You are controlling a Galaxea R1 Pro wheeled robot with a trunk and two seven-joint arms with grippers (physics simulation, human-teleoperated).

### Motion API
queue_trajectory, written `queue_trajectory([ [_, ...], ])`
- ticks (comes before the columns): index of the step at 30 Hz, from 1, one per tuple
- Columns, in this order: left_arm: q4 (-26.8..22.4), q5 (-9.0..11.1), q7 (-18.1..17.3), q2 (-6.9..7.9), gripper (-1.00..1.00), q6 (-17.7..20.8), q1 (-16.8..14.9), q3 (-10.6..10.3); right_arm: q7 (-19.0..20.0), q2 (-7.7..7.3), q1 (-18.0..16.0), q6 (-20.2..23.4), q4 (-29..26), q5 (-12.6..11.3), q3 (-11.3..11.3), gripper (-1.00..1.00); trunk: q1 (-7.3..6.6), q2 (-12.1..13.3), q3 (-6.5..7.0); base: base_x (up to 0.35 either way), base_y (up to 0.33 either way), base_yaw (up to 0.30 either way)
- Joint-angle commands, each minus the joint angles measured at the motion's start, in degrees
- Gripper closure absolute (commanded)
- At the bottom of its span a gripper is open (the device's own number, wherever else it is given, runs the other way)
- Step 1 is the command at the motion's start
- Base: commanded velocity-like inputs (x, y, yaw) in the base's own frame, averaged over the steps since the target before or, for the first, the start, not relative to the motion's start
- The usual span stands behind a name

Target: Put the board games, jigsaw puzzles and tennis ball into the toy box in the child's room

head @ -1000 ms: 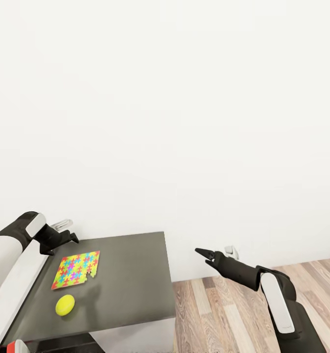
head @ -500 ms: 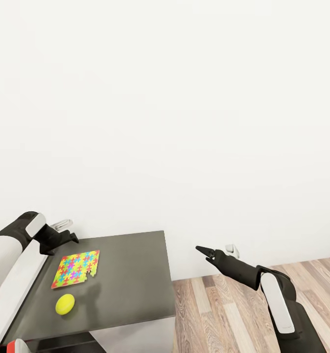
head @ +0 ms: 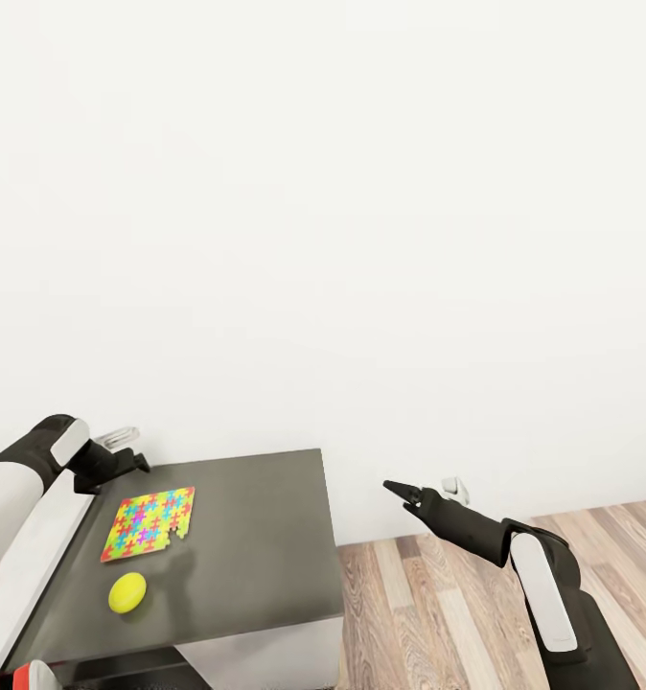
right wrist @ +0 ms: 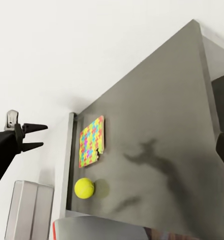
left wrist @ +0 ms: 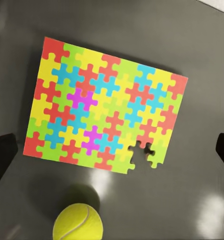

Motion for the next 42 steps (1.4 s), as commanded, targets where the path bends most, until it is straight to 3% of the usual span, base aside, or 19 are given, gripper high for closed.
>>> queue_trajectory([
  [1,-0.06,0.36,0.21,0.06,-1.00,0.09,-0.04,-0.47,0.50,0.01,-0.06,0.26,-0.02,0.43,-0.10,-1.00,0.03,-0.13,-0.21,0.000,0.000,0.000],
  [7,-0.06,-0.57,0.19,0.47,-1.00,-1.29,-0.01,-0.47,0.58,-0.05,-0.06,0.28,-0.02,0.43,-0.09,-1.00,0.03,-0.13,-0.76,0.000,0.000,0.000],
  [27,0.21,-0.65,0.12,0.77,-1.00,-5.65,0.59,-1.23,0.75,-0.10,-0.06,0.28,-0.02,0.43,-0.01,-1.00,0.03,-0.13,-2.59,0.000,0.000,0.000],
  [42,-0.02,-0.57,0.10,0.73,-1.00,-6.02,0.77,-1.26,0.73,-0.10,-0.06,0.26,0.07,0.43,-0.01,-1.00,0.03,-0.13,-3.97,0.000,0.000,0.000],
])
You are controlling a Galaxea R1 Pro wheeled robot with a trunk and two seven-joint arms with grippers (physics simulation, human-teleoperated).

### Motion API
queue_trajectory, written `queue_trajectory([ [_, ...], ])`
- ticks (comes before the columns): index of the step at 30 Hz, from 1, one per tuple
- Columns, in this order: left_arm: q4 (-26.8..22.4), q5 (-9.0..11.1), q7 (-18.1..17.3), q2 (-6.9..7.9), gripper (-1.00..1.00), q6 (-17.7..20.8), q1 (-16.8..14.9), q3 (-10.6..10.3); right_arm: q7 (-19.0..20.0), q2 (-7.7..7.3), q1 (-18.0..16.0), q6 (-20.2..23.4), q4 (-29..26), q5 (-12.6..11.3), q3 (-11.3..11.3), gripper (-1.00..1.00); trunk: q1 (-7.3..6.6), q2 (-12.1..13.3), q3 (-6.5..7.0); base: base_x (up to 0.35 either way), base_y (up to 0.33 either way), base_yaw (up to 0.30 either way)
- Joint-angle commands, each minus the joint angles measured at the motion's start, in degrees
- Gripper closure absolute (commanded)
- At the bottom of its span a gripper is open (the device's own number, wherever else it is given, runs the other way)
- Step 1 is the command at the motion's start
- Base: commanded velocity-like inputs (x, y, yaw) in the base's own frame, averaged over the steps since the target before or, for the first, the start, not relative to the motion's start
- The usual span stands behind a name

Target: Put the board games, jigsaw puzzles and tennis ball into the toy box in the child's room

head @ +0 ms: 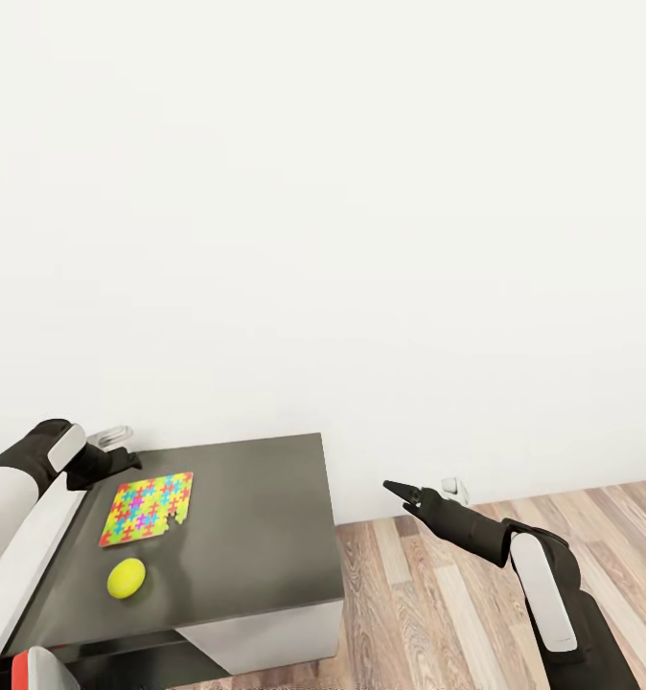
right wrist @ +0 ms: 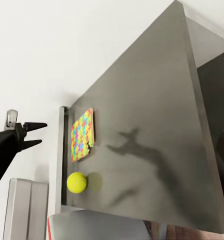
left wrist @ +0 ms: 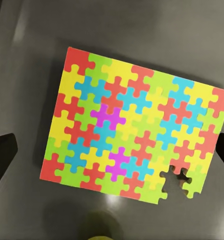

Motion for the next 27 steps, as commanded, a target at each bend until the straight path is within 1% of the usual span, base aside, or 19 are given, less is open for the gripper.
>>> queue_trajectory([
  [1,-0.08,0.57,0.19,0.05,-1.00,0.21,-0.04,-0.47,0.50,0.01,-0.06,0.25,-0.02,0.43,-0.09,-1.00,0.03,-0.12,-0.21,0.000,0.000,0.000],
  [4,-0.10,0.63,-0.57,0.10,-1.00,0.22,-0.08,-0.42,0.50,0.01,-0.06,0.25,-0.02,0.43,-0.09,-1.00,0.03,-0.12,-0.48,0.000,0.000,0.000],
  [6,-0.10,0.61,-2.24,0.17,-1.00,0.22,-0.06,-0.41,0.52,0.01,-0.06,0.25,-0.02,0.43,-0.09,-1.00,0.03,-0.12,-0.67,0.000,0.000,0.000],
  [8,-0.11,0.56,-5.05,0.52,-1.00,0.22,-0.08,-0.40,0.56,0.00,-0.06,0.25,-0.02,0.43,-0.11,-1.00,0.03,-0.12,-0.85,0.000,0.000,0.000],
  [10,-0.14,0.54,-10.19,1.93,-1.00,0.22,-0.08,-0.39,0.58,-0.05,-0.06,0.25,-0.03,0.43,-0.12,-1.00,0.03,-0.12,-1.03,0.000,0.000,0.000],
  [11,-0.15,0.53,-11.64,2.32,-1.00,0.22,-0.07,-0.41,0.58,-0.05,-0.06,0.25,-0.04,0.43,-0.12,-1.00,0.03,-0.12,-1.13,0.000,0.000,0.000],
  [12,-0.17,0.48,-14.60,3.07,-1.00,0.23,-0.07,-0.45,0.58,-0.04,-0.06,0.25,-0.07,0.43,-0.11,-1.00,0.03,-0.12,-1.22,0.000,0.000,0.000],
  [13,-0.17,0.43,-16.05,3.45,-1.00,0.21,-0.07,-0.52,0.59,-0.05,-0.06,0.25,-0.07,0.43,-0.12,-1.00,0.03,-0.12,-1.31,0.000,0.000,0.000],
  [15,-0.23,-0.14,-21.09,5.03,-1.00,0.09,-0.08,-1.37,0.59,-0.01,-0.01,0.25,-0.09,0.43,-0.11,-1.00,0.03,-0.12,-1.49,0.000,0.000,0.000],
  [17,-0.26,-0.50,-24.60,6.54,-1.00,-0.80,-0.07,-2.31,0.59,0.00,0.01,0.24,-0.10,0.43,-0.10,-1.00,0.03,-0.12,-1.68,0.000,0.000,0.000],
  [18,-0.25,-0.56,-25.33,6.89,-1.00,-1.15,-0.07,-2.53,0.59,0.01,0.02,0.25,-0.10,0.43,-0.11,-1.00,0.03,-0.12,-1.77,0.000,0.000,0.000],
  [21,-0.03,-0.93,-28.63,9.05,-1.00,-3.21,0.00,-3.34,0.59,-0.01,0.03,0.25,-0.09,0.43,-0.10,-1.00,0.03,-0.12,-2.04,0.000,0.000,0.000],
  [22,0.04,-0.99,-29.21,9.98,-1.00,-3.62,0.05,-3.49,0.59,-0.02,0.06,0.25,-0.10,0.43,-0.10,-1.00,0.03,-0.12,-2.14,0.000,0.000,0.000],
  [23,0.06,-1.01,-29.45,10.44,-1.00,-3.76,0.06,-3.56,0.61,-0.01,0.07,0.25,-0.10,0.43,-0.10,-1.00,0.03,-0.12,-2.23,0.000,0.000,0.000],
  [25,0.12,-1.01,-30.13,11.90,-1.00,-4.16,0.27,-3.71,0.60,0.02,0.10,0.24,-0.10,0.43,-0.10,-1.00,0.03,-0.12,-2.41,0.000,0.000,0.000],
  [27,0.13,-1.01,-30.76,12.46,-1.00,-4.31,0.73,-3.76,0.60,0.06,0.11,0.25,-0.10,0.43,-0.10,-1.00,0.03,-0.12,-2.59,0.000,0.000,0.000],
])
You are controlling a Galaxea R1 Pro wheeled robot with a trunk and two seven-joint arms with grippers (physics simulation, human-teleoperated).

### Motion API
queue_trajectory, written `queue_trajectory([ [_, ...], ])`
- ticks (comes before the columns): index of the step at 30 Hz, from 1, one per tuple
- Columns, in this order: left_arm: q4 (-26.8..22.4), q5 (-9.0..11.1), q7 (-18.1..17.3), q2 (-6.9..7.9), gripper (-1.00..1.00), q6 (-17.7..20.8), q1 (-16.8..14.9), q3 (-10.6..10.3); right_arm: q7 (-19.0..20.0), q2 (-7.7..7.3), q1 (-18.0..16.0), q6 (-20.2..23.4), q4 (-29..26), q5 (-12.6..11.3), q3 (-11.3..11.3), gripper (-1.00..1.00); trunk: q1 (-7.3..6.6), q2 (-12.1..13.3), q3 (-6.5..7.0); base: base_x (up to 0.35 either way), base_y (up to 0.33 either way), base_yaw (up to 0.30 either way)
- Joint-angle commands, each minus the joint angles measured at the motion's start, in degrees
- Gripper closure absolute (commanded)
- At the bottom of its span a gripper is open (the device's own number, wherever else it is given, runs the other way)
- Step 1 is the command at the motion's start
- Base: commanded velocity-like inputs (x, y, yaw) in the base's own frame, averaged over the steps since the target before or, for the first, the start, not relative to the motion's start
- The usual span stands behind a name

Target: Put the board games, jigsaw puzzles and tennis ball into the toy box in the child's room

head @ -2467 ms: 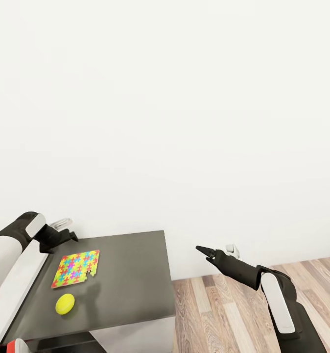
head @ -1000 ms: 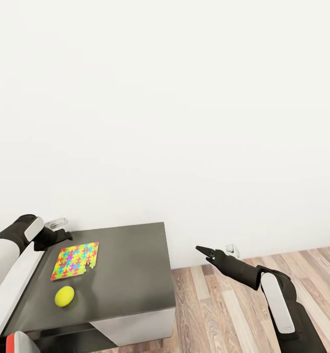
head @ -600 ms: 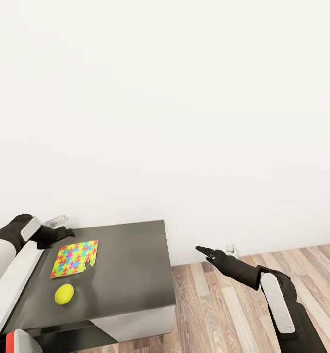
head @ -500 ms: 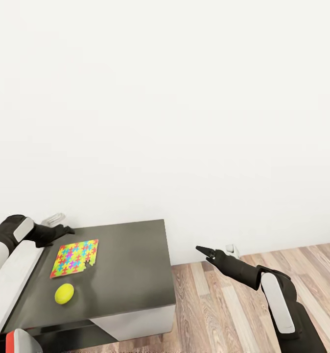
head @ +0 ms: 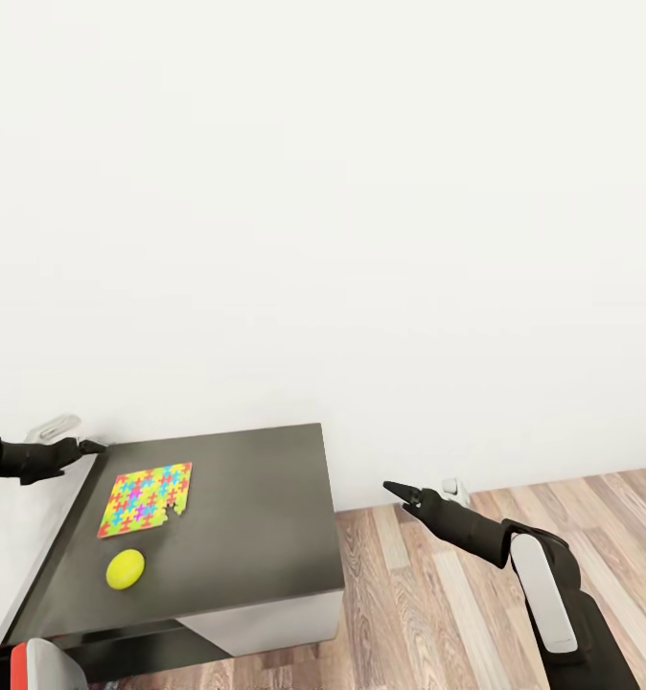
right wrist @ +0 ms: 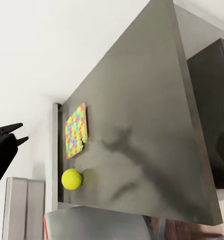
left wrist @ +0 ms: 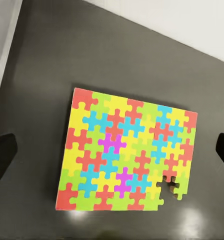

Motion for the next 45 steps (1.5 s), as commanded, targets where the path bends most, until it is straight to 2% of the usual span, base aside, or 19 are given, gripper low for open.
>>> queue_trajectory([
  [1,-0.01,0.35,-0.58,0.24,-1.00,0.09,0.50,-0.43,0.50,0.03,-0.05,0.24,-0.04,0.43,-0.09,-1.00,0.03,-0.12,-0.20,0.000,0.000,0.000],
  [5,-0.04,0.41,-1.54,0.35,-1.00,-2.57,2.66,-0.42,0.50,0.11,-0.05,0.21,-0.02,0.43,-0.08,-1.00,0.03,-0.12,-0.57,0.000,0.000,0.000],
  [10,0.24,0.47,-1.82,0.57,-1.00,-5.37,3.53,-0.41,0.50,0.17,-0.04,0.19,-0.24,0.43,0.45,-1.00,0.03,-0.12,-1.03,0.000,0.000,0.000],
  [16,0.64,0.59,-1.87,0.02,-1.00,-6.42,4.62,-0.16,0.47,0.22,0.00,0.18,-1.53,0.43,1.55,-1.00,0.03,-0.12,-1.58,0.000,0.000,0.000],
  [22,0.45,0.59,-1.87,-1.23,-1.00,-6.83,4.78,0.00,0.48,0.17,0.03,0.18,-1.88,0.43,1.72,-1.00,0.03,-0.12,-2.13,0.000,0.000,0.000],
  [28,0.36,0.70,-1.94,-1.55,-1.00,-8.80,4.86,-0.04,0.52,0.12,0.04,0.18,-2.26,0.43,1.72,-1.00,0.03,-0.12,-2.68,0.000,0.000,0.000],
  [36,0.35,0.73,-2.04,-1.62,-1.00,-9.23,4.89,-0.06,0.57,0.10,-0.03,0.18,-2.46,0.43,1.69,-1.00,0.03,-0.12,-3.42,0.000,0.000,0.000],
  [45,0.35,0.49,-8.04,-1.63,-1.00,-9.41,4.89,-0.13,0.58,0.18,-0.04,0.18,-2.48,0.43,1.75,-1.00,0.03,-0.12,-4.24,0.000,0.000,0.000],
])
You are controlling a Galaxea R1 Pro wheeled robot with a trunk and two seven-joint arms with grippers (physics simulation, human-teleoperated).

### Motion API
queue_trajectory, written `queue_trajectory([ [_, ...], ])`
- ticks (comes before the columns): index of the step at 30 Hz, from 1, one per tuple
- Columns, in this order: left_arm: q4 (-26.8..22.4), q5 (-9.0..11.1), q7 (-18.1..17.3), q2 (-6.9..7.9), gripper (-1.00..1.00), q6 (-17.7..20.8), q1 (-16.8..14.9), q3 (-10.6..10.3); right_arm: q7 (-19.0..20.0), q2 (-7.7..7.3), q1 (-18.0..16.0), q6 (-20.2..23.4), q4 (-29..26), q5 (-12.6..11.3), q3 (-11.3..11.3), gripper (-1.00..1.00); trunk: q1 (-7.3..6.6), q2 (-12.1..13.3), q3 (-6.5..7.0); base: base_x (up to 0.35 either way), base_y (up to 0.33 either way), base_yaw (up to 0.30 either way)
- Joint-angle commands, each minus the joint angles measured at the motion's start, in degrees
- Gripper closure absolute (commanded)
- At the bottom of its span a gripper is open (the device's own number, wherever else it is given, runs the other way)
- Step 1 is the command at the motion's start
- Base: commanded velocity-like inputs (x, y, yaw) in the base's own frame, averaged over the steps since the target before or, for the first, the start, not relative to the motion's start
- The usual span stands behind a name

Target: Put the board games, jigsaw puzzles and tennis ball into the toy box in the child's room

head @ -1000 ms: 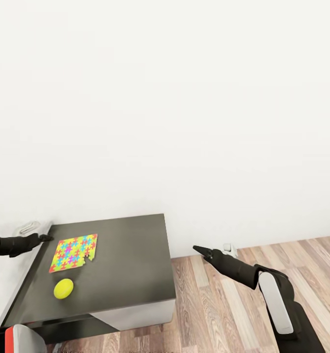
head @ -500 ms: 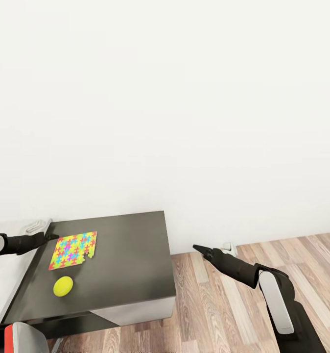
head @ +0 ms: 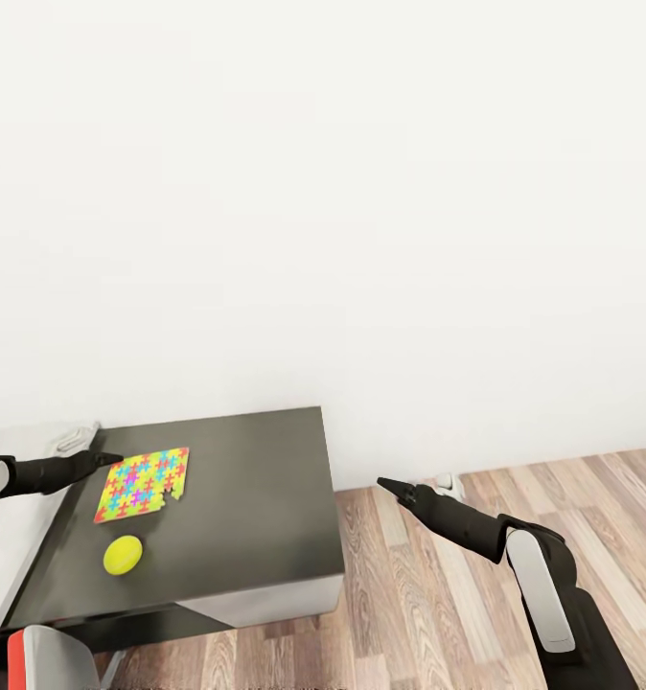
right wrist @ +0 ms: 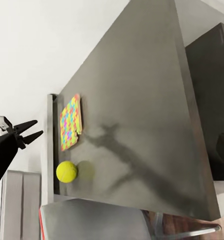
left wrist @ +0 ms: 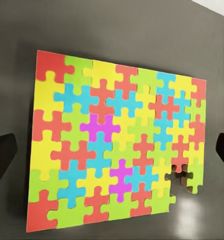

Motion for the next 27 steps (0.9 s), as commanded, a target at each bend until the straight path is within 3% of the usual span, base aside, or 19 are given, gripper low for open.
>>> queue_trajectory([
  [1,-0.02,0.59,-0.14,0.06,-1.00,0.33,-0.05,-0.45,0.48,0.02,-0.05,0.26,-0.02,0.40,-0.09,-1.00,0.03,-0.11,-0.19,0.000,0.000,0.000],
  [14,-0.02,0.42,-4.62,0.52,-1.00,0.30,-0.04,-0.63,0.54,-0.04,-0.02,0.26,-0.02,0.40,-0.11,-1.00,0.03,-0.11,-1.39,0.000,0.000,0.000],
  [22,0.07,0.40,-5.19,0.95,-1.00,0.24,0.03,-0.59,0.55,-0.11,-0.04,0.26,-0.02,0.40,-0.17,-1.00,0.03,-0.11,-2.12,0.000,0.000,0.000],
  [27,0.14,0.44,-7.32,2.13,-1.00,0.22,0.05,-0.62,0.56,-0.10,-0.05,0.26,-0.02,0.40,-0.17,-1.00,0.03,-0.11,-2.58,0.000,0.000,0.000],
])
